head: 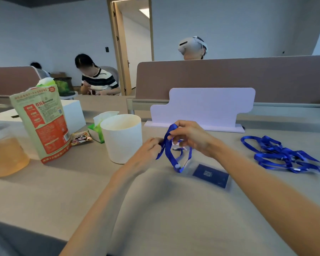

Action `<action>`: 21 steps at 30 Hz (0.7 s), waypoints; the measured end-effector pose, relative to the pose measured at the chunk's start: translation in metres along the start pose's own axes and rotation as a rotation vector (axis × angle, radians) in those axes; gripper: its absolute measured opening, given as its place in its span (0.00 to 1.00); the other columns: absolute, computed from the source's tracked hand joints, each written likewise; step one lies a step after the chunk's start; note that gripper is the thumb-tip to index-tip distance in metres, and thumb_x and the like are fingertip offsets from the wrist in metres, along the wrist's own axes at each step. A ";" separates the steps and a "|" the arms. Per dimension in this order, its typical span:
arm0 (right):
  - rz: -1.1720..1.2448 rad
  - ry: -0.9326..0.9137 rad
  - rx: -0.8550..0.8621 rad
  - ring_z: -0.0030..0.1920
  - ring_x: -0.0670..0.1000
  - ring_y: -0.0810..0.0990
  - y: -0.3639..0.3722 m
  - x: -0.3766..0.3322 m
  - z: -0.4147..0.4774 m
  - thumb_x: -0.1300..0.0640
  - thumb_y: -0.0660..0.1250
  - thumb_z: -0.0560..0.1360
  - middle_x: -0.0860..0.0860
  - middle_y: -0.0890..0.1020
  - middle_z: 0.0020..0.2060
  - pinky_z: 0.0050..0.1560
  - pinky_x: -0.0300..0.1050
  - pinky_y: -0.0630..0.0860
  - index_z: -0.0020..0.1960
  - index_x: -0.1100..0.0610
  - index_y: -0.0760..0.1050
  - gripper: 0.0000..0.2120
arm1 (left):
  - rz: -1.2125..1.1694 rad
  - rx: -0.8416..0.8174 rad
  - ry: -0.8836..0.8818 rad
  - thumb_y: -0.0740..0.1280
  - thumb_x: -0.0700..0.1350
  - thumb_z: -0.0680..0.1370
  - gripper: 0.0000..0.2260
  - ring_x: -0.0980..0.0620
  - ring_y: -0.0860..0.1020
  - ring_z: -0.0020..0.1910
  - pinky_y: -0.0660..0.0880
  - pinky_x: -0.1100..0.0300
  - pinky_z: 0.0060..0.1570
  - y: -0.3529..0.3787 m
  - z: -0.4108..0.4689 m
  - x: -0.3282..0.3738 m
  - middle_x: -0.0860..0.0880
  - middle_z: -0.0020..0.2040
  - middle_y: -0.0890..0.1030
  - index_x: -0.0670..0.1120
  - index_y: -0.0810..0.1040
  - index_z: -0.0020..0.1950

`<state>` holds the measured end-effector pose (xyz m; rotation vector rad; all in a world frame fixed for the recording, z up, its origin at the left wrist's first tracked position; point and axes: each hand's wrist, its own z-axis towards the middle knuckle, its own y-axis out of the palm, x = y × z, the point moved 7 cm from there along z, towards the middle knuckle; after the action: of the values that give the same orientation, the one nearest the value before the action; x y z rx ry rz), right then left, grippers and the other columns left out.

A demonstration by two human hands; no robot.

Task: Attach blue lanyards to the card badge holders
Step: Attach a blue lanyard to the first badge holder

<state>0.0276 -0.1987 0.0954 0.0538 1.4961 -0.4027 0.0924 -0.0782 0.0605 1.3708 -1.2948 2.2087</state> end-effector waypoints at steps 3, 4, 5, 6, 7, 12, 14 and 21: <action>0.040 -0.015 0.058 0.34 0.49 0.77 -0.006 -0.009 -0.003 0.63 0.65 0.74 0.54 0.84 0.37 0.43 0.47 0.72 0.41 0.59 0.72 0.04 | -0.098 -0.069 0.025 0.61 0.49 0.71 0.08 0.56 0.71 0.44 0.66 0.62 0.45 0.011 -0.007 0.008 0.56 0.45 0.74 0.54 0.73 0.50; 0.049 -0.016 0.054 0.33 0.50 0.77 -0.005 -0.012 -0.003 0.64 0.65 0.74 0.54 0.84 0.37 0.44 0.48 0.72 0.41 0.59 0.72 0.03 | -0.100 -0.047 0.029 0.64 0.52 0.71 0.09 0.56 0.71 0.41 0.67 0.62 0.44 0.012 -0.006 0.008 0.57 0.42 0.74 0.54 0.73 0.50; 0.061 -0.013 0.045 0.33 0.50 0.77 -0.003 -0.015 -0.005 0.64 0.64 0.73 0.54 0.84 0.36 0.44 0.48 0.72 0.41 0.60 0.72 0.03 | -0.081 -0.011 0.026 0.67 0.54 0.71 0.11 0.56 0.72 0.40 0.69 0.61 0.43 0.012 -0.004 0.008 0.56 0.41 0.75 0.53 0.74 0.51; 0.072 -0.012 0.036 0.33 0.50 0.76 -0.001 -0.019 -0.006 0.65 0.64 0.73 0.55 0.83 0.36 0.43 0.47 0.73 0.40 0.60 0.73 0.03 | -0.058 0.030 0.031 0.69 0.54 0.72 0.11 0.54 0.74 0.40 0.71 0.60 0.43 0.011 -0.002 0.009 0.56 0.41 0.77 0.52 0.74 0.50; 0.081 -0.014 0.031 0.33 0.51 0.76 0.001 -0.022 -0.007 0.66 0.63 0.73 0.55 0.83 0.35 0.41 0.46 0.73 0.40 0.61 0.73 0.04 | -0.034 0.076 0.049 0.69 0.52 0.74 0.08 0.53 0.76 0.41 0.72 0.59 0.44 0.009 0.000 0.011 0.54 0.41 0.79 0.50 0.75 0.49; 0.073 -0.055 0.041 0.34 0.50 0.76 0.001 -0.033 -0.007 0.61 0.62 0.74 0.54 0.82 0.34 0.39 0.45 0.70 0.40 0.60 0.73 0.06 | 0.010 0.120 0.027 0.60 0.42 0.80 0.11 0.52 0.75 0.32 0.70 0.62 0.36 -0.009 0.001 0.016 0.51 0.33 0.79 0.47 0.74 0.38; 0.089 -0.053 0.030 0.33 0.49 0.75 0.002 -0.034 -0.006 0.55 0.63 0.75 0.53 0.81 0.34 0.38 0.44 0.69 0.38 0.58 0.74 0.10 | 0.010 0.092 -0.006 0.58 0.43 0.80 0.10 0.53 0.74 0.32 0.70 0.61 0.35 -0.012 0.003 0.015 0.51 0.32 0.77 0.46 0.73 0.40; -0.231 -0.217 0.323 0.29 0.44 0.73 -0.010 -0.051 0.008 0.47 0.65 0.78 0.49 0.79 0.29 0.37 0.39 0.71 0.36 0.55 0.76 0.16 | -0.023 0.136 0.029 0.54 0.43 0.80 0.08 0.48 0.71 0.33 0.69 0.58 0.37 -0.062 0.019 0.039 0.51 0.35 0.78 0.50 0.71 0.47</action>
<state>0.0314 -0.1991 0.1476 0.0897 1.2154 -0.8098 0.1199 -0.0668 0.1302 1.3875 -1.1312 2.3302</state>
